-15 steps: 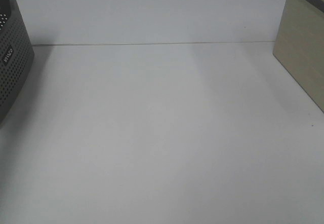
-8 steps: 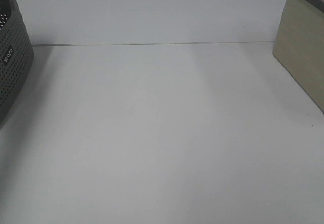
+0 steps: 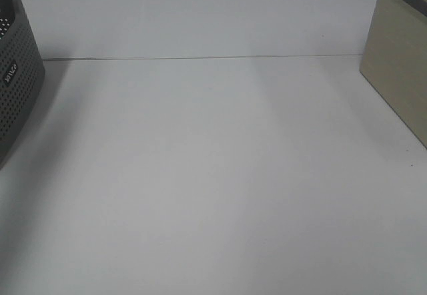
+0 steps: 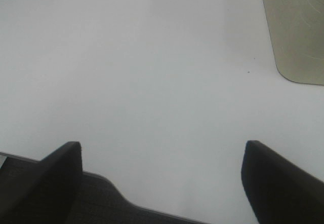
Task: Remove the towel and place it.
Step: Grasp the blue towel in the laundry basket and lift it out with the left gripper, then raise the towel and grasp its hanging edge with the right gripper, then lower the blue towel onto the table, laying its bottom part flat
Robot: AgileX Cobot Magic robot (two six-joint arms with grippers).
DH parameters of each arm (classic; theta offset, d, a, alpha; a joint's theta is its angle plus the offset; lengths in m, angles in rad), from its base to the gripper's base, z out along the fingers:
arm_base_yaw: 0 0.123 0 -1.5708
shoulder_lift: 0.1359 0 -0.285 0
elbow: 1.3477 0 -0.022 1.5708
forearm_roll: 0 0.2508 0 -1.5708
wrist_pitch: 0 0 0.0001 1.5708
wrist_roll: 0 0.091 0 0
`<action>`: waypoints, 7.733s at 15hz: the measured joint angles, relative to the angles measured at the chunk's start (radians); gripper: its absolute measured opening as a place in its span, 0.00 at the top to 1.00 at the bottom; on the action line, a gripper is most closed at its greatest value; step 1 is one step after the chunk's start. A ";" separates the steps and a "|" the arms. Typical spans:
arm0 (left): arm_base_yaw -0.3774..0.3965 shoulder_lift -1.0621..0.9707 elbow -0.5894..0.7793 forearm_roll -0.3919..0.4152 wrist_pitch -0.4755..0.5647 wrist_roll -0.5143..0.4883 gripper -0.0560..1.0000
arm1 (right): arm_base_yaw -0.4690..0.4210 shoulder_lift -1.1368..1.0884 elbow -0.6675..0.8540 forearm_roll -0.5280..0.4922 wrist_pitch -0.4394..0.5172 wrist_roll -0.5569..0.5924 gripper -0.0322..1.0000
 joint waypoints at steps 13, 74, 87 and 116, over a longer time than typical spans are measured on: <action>-0.526 -0.170 0.000 0.009 -0.063 0.208 0.95 | 0.000 0.370 -0.008 0.698 -0.247 -0.730 0.19; -0.703 0.070 0.000 0.031 -0.591 -0.470 0.95 | 0.431 1.690 -1.442 0.066 -0.015 -0.149 0.95; -0.511 0.162 0.000 0.037 -0.938 -0.729 0.95 | 0.431 1.706 -1.633 -0.414 -0.370 -0.016 0.95; -0.359 1.035 -1.077 -0.058 -0.702 -0.805 0.95 | 0.318 2.145 -1.868 -0.301 -0.852 0.025 0.95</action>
